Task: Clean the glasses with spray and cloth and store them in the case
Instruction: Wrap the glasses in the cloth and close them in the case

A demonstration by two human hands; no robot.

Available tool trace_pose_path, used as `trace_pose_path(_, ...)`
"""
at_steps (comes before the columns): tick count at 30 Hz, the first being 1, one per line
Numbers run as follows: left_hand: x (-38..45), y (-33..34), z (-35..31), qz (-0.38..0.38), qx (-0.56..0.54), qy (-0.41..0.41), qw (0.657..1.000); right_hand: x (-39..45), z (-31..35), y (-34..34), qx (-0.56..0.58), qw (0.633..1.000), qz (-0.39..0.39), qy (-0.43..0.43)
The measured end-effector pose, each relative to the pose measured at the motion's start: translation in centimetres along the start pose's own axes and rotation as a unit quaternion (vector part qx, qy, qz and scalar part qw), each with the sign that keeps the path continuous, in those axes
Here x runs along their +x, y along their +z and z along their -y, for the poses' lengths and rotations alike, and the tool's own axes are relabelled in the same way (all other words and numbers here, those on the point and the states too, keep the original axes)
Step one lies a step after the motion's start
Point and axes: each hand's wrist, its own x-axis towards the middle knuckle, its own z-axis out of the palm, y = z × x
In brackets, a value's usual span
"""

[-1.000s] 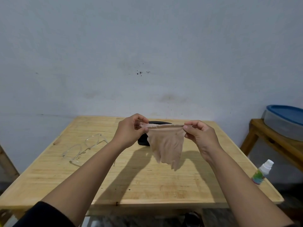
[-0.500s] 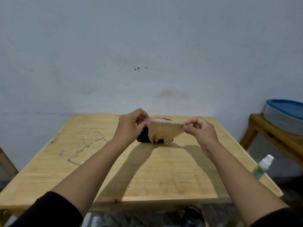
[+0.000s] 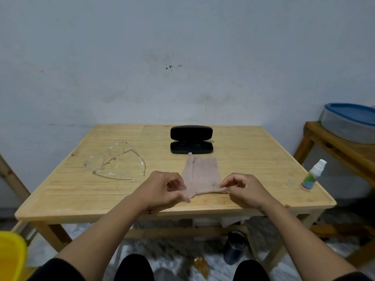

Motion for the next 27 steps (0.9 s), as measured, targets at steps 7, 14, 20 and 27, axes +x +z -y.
trace_pose_path(7,3.8,0.2,-0.5,-0.094,0.052,-0.029,0.994,2.8,0.5,0.8,-0.043,0.99,-0.13,0.021)
trace_pose_path(14,7.3,1.7,0.5,-0.035,0.116,-0.028,0.992,6.6,1.2,2.9,-0.171,0.982,-0.079,-0.022)
trace_pose_path(20,7.8,1.3,1.6,-0.06,0.137,-0.085,0.985,8.1,0.6,3.0,-0.23,0.97,-0.065,-0.039)
trace_pose_path(27,6.3,1.0,0.9,-0.08,0.161,-0.032,0.983,7.3,0.5,3.2,-0.217,0.969,-0.097,-0.066)
